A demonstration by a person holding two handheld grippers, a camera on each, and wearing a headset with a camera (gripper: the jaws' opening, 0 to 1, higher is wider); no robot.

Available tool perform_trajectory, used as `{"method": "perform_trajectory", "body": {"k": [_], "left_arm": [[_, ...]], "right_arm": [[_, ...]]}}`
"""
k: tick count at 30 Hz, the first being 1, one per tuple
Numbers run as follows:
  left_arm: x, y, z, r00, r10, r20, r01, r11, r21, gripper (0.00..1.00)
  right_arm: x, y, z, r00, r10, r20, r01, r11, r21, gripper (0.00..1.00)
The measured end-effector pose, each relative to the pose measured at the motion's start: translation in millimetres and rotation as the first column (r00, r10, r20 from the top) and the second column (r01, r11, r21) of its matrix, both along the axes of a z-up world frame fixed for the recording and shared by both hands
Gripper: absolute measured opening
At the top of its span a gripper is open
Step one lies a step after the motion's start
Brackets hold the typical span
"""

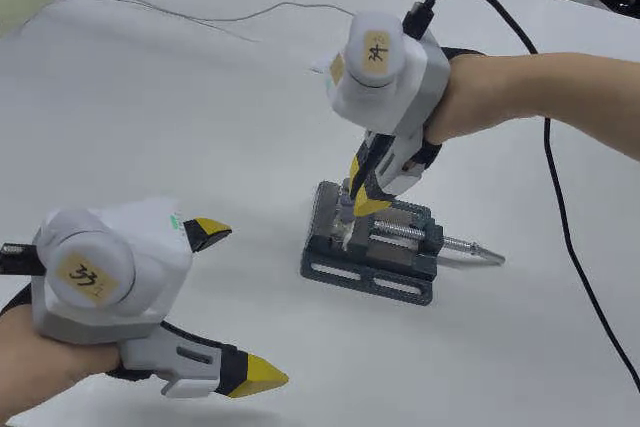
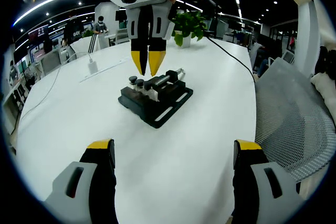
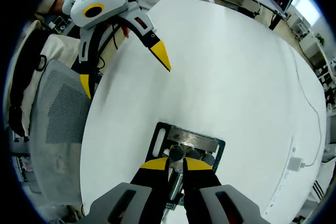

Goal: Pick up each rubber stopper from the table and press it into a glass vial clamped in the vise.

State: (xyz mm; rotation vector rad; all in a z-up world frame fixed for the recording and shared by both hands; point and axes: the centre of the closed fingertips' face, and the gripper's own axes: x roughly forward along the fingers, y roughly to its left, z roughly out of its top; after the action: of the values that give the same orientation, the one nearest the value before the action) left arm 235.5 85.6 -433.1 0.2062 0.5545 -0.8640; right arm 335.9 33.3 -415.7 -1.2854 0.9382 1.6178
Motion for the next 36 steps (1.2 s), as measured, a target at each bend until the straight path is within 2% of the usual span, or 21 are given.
{"method": "perform_trajectory", "body": {"k": [3, 8, 21, 36], "left_arm": [[0.4, -0.8, 0.0, 1.0, 0.001, -0.001, -0.001, 1.0, -0.001, 0.93], [0.3, -1.8, -1.1, 1.0, -0.002, -0.005, 0.002, 1.0, 0.0, 0.93], [-0.7, -0.2, -4.2, 1.0, -0.001, -0.017, 0.001, 1.0, 0.004, 0.93], [-0.7, 1.3, -6.8, 1.0, 0.003, -0.025, -0.003, 1.0, 0.001, 0.92]], "right_arm": [[-5.8, 0.9, -0.1, 1.0, -0.011, -0.017, 0.011, 1.0, 0.015, 0.04], [-11.2, 2.0, -2.1, 1.0, -0.012, -0.019, 0.013, 1.0, 0.025, 0.02], [-13.2, 5.5, -5.5, 1.0, -0.014, -0.026, 0.015, 0.999, 0.039, 0.0], [-3.5, 6.8, -11.4, 1.0, 0.006, -0.007, -0.006, 0.999, 0.049, 0.0]]}}
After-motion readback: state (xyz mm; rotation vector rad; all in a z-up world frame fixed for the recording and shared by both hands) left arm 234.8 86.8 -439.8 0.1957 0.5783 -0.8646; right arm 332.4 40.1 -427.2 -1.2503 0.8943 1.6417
